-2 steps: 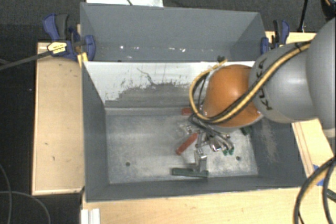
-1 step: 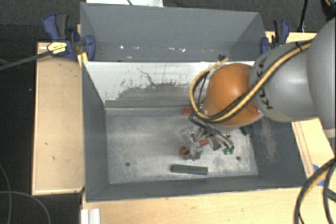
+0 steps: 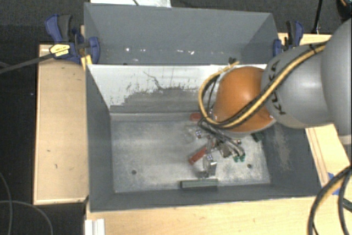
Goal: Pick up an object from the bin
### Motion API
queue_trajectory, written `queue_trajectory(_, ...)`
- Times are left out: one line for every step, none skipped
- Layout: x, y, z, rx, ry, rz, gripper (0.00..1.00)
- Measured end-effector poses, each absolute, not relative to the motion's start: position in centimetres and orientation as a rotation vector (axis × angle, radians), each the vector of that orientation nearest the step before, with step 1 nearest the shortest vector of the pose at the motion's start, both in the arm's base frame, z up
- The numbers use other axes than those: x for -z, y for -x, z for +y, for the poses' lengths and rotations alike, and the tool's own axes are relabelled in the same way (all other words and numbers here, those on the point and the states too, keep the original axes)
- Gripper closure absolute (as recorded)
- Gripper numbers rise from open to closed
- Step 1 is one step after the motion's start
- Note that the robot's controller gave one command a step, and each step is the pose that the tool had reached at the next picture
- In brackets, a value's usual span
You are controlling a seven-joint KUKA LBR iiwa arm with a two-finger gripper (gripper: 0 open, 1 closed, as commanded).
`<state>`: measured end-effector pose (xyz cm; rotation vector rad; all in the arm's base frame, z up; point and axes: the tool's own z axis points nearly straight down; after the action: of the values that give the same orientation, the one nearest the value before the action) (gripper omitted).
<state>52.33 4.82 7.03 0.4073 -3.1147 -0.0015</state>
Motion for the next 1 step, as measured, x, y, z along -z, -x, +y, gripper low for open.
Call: queue_trajectory(-7.04, -52.33, 4.82, 0.001, -0.400, -3.116, 1.00)
